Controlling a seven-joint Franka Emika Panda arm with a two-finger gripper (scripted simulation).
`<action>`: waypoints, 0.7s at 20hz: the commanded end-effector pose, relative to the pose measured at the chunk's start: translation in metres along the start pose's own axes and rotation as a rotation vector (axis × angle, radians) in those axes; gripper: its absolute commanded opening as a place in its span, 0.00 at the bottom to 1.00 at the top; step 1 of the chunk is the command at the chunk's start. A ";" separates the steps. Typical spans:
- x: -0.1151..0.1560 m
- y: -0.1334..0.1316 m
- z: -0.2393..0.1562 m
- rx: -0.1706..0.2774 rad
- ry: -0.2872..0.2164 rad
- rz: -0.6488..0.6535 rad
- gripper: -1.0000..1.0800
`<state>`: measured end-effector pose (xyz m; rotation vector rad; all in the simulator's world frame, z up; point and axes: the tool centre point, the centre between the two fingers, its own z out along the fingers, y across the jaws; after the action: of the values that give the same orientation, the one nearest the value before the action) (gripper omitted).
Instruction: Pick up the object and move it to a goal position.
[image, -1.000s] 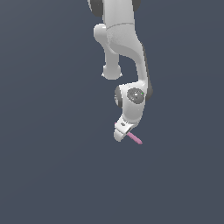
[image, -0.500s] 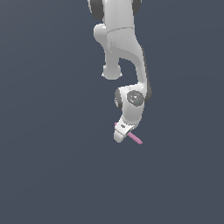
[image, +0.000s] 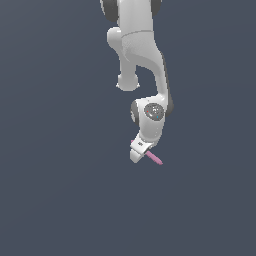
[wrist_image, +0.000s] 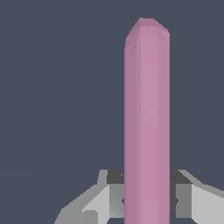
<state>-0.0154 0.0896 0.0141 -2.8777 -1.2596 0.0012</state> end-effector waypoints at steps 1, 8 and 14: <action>-0.002 0.002 -0.004 -0.001 0.000 0.001 0.00; -0.019 0.011 -0.033 -0.001 0.000 0.000 0.00; -0.046 0.026 -0.078 -0.001 0.000 0.000 0.00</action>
<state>-0.0255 0.0464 0.0788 -2.8777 -1.2604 0.0017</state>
